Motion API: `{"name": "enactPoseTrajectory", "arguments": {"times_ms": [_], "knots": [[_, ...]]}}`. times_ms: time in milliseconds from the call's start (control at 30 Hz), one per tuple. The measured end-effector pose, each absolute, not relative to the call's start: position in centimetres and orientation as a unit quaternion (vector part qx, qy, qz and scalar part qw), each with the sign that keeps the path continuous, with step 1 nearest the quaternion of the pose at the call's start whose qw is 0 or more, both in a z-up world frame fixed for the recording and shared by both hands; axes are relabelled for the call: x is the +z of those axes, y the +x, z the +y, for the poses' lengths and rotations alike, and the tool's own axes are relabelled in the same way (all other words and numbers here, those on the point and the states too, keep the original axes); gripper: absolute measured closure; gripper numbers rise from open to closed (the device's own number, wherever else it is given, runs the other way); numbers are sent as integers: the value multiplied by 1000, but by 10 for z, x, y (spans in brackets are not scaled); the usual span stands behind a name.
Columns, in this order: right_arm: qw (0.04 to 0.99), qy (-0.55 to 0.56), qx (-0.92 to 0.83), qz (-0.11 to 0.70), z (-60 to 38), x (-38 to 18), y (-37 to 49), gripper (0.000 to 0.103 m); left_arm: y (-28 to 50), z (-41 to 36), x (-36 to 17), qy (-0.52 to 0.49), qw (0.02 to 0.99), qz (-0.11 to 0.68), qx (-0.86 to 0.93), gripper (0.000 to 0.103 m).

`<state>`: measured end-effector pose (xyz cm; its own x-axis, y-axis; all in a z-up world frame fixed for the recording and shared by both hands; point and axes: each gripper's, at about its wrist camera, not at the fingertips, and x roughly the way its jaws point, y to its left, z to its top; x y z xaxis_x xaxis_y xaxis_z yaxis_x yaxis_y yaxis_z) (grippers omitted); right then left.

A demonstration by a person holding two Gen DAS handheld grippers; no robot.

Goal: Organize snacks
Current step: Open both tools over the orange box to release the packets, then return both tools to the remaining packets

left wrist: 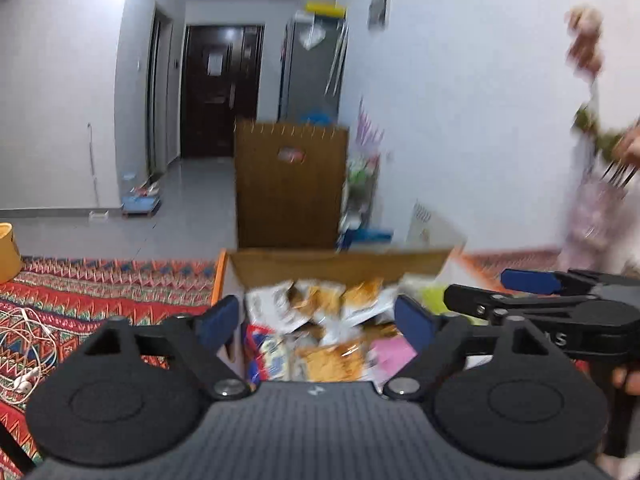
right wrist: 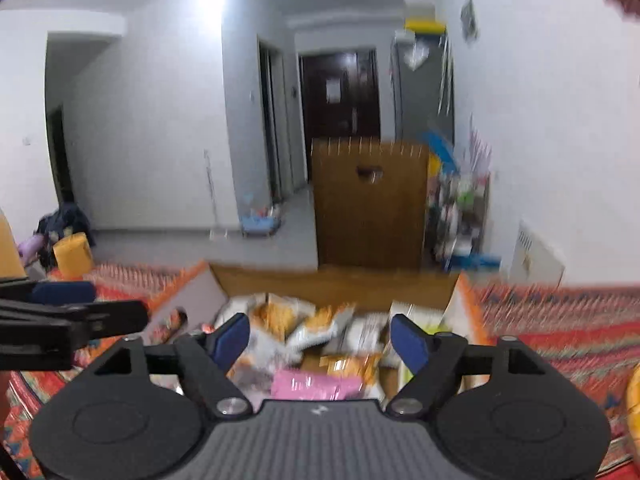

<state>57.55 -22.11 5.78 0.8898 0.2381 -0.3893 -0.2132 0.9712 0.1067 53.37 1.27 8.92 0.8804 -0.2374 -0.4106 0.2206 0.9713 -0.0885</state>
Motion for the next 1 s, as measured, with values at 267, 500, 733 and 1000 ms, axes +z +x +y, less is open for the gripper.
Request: {"name": "enactPoseTrajectory", "arguments": {"times_ms": [267,500,733,1000], "knots": [[979,17,135,154,-239,115,481,12,422,23,127,1,974,178,-143,4],[978,-28,150,144,-247,111,368,0,307,35,109,-16,975,173,-136,0],[970,-66,136,191,-244,57,284,0,229,25,70,23,976,199,-83,0],[969,-15,114,219,-252,-3,195,0,172,15,17,34,972,226,-59,0]]}}
